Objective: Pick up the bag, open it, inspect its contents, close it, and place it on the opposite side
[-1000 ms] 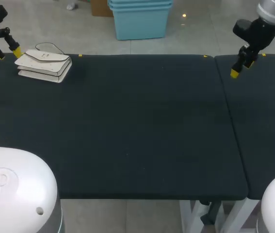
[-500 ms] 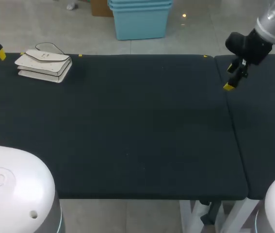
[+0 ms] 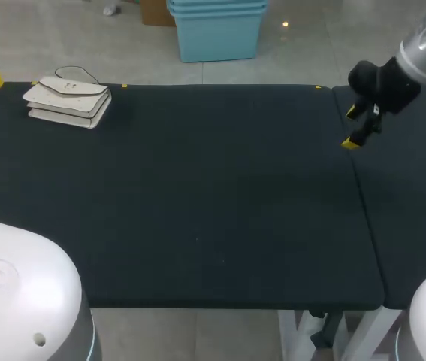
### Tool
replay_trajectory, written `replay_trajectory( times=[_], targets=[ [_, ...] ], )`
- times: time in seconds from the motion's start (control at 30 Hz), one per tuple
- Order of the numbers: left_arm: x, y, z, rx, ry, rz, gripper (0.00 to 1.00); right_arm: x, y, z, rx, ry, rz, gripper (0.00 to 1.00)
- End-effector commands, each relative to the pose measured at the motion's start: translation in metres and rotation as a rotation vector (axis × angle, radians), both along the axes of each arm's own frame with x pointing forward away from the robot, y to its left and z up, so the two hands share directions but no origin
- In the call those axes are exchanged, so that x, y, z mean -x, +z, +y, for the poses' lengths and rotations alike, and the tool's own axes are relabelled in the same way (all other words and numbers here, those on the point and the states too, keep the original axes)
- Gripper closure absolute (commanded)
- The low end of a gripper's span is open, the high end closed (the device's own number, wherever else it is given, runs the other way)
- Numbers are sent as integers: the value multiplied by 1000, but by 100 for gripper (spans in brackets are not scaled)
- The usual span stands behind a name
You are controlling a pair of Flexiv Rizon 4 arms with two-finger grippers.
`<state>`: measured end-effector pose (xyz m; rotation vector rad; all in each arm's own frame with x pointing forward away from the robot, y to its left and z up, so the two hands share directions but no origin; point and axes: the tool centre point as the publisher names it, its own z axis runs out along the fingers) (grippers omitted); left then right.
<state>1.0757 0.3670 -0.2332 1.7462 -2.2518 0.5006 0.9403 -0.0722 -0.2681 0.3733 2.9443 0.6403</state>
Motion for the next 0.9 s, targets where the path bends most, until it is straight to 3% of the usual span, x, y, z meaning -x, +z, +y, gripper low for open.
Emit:
replay_trajectory(
  times=[0.03,0.23,0.9],
  targets=[
    [-21,-5,8,169,-33,46,0,3,-13,5,-56,48,-26,0],
    [-34,-4,14,215,-29,-25,0,9,-23,19,-86,99,-47,0],
    [-34,-2,16,243,-24,-32,0,19,-31,27,-61,82,-32,0]
  ],
)
